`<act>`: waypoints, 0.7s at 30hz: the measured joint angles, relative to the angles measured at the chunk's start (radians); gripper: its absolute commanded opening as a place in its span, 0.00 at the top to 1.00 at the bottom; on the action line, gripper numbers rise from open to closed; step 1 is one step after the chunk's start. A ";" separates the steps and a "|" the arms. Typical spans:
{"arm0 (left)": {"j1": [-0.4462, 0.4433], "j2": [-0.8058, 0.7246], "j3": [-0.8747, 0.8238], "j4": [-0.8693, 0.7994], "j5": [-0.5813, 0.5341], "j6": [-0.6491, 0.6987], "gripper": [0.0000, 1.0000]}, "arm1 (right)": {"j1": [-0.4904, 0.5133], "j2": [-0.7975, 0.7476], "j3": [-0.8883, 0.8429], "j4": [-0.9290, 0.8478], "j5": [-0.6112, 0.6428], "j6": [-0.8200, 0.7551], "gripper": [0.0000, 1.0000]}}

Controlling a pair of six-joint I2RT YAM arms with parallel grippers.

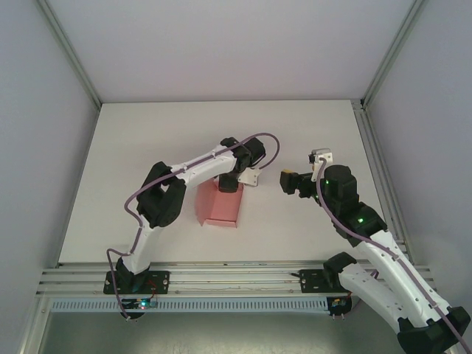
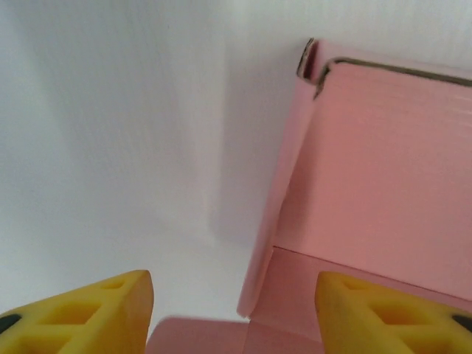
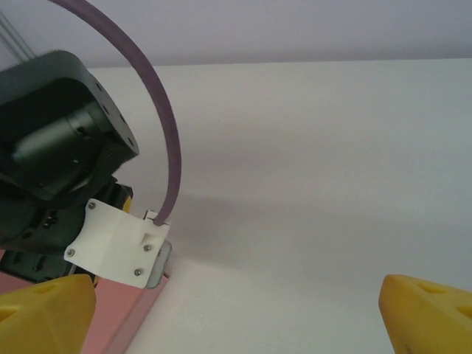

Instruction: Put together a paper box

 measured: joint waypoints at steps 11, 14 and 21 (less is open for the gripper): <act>-0.029 -0.277 -0.043 0.106 0.113 -0.062 0.00 | -0.006 0.071 -0.010 0.000 -0.103 -0.090 0.02; -0.029 -0.382 -0.080 0.203 0.120 -0.158 0.00 | -0.006 0.150 -0.001 0.018 -0.189 -0.149 0.02; 0.023 -0.729 -0.373 0.439 -0.100 -0.707 0.00 | 0.092 0.482 0.145 0.093 -0.402 -0.460 0.02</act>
